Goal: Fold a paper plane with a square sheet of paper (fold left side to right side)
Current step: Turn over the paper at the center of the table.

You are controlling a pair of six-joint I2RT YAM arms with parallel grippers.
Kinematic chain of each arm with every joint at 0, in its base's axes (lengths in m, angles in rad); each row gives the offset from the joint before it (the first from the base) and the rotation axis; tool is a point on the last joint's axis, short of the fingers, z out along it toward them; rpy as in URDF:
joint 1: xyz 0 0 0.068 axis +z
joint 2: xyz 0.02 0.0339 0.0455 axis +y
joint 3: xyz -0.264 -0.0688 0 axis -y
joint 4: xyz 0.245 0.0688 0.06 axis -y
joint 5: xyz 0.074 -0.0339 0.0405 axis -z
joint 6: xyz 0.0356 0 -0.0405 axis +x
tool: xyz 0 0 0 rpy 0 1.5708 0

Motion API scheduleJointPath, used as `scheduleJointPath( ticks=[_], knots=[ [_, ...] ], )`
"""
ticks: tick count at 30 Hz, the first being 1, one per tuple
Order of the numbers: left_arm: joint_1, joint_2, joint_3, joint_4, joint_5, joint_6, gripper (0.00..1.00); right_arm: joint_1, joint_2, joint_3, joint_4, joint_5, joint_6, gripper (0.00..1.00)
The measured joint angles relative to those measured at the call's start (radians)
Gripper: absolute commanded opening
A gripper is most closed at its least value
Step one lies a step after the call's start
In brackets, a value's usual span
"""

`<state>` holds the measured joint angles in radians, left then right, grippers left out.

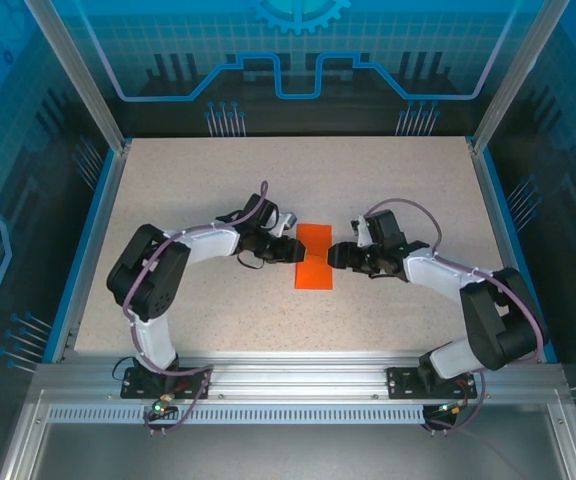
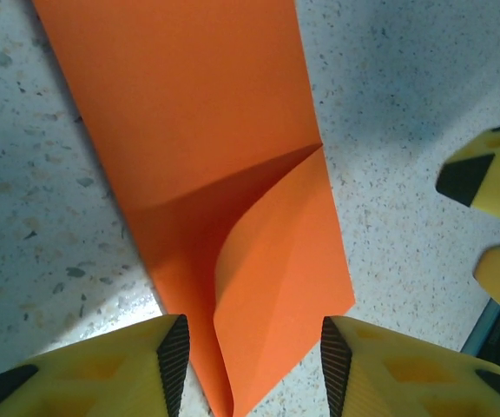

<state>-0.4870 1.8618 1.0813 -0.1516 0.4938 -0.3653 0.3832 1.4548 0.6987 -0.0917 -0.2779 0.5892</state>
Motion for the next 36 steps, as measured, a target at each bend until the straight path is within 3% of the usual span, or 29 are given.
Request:
scheduleJointPath(
  ticks=[11, 16, 26, 36],
  knots=[
    [0.000, 0.058, 0.051, 0.000, 0.000, 0.009, 0.24, 0.000, -0.028, -0.046, 0.056, -0.095, 0.057, 1.00],
    [0.000, 0.058, 0.051, 0.000, -0.008, 0.027, 0.10, 0.000, -0.028, -0.047, 0.068, -0.121, 0.066, 1.00],
    [0.000, 0.036, 0.008, 0.017, -0.037, 0.027, 0.11, 0.018, 0.081, -0.018, 0.100, -0.169, 0.096, 0.99],
    [0.000, -0.013, -0.010, 0.031, -0.061, 0.027, 0.11, 0.029, 0.209, 0.076, 0.151, -0.203, 0.140, 0.73]
  ],
)
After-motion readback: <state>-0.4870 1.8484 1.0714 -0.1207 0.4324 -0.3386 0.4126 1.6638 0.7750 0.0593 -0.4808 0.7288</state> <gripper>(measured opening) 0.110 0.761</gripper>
